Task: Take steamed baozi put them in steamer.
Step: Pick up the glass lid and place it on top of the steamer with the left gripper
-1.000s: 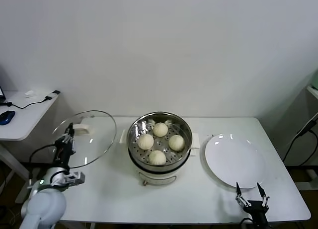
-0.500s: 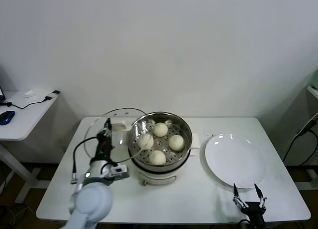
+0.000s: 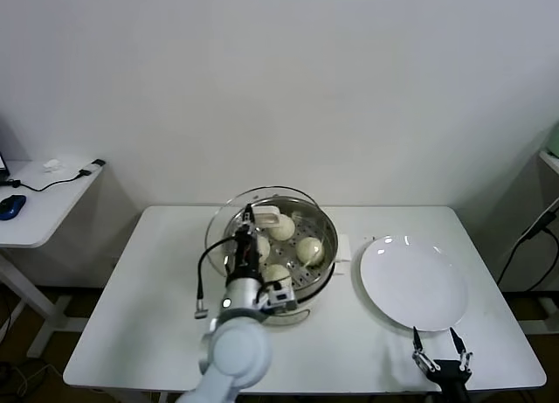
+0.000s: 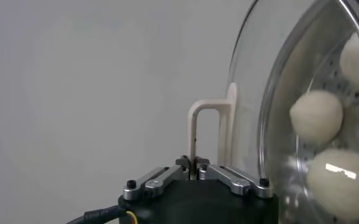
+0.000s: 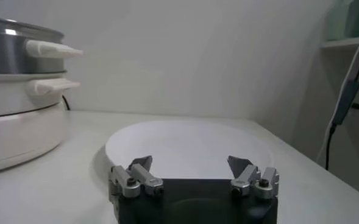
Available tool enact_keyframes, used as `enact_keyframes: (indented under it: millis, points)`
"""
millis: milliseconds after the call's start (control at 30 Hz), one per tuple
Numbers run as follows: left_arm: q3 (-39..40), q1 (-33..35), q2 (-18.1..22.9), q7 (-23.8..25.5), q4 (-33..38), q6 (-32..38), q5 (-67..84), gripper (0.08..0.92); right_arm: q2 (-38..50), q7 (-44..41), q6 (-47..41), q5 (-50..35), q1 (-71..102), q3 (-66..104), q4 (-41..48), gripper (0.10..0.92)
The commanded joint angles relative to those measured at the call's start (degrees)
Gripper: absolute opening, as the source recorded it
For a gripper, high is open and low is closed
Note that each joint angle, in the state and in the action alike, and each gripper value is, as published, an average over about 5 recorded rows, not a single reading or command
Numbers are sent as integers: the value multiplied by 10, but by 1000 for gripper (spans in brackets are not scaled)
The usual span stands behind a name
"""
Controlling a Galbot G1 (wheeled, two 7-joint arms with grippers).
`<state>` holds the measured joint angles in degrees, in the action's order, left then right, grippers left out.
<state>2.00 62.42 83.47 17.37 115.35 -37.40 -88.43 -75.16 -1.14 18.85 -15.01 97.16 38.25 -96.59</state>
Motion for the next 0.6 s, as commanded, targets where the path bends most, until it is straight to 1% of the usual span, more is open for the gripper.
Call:
enact_keyframes:
  millis: [33, 300, 600]
  points:
    - [56, -30, 73, 1, -82, -17, -55, 138, 5, 1, 11, -23, 4, 1, -1, 823]
    - [45, -33, 64, -8, -117, -15, -66, 138, 12, 4, 14, -36, 7, 7, -8, 823]
    - [40, -30, 68, -14, -135, -12, -76, 138, 12, 6, 12, -37, 4, 11, -11, 823]
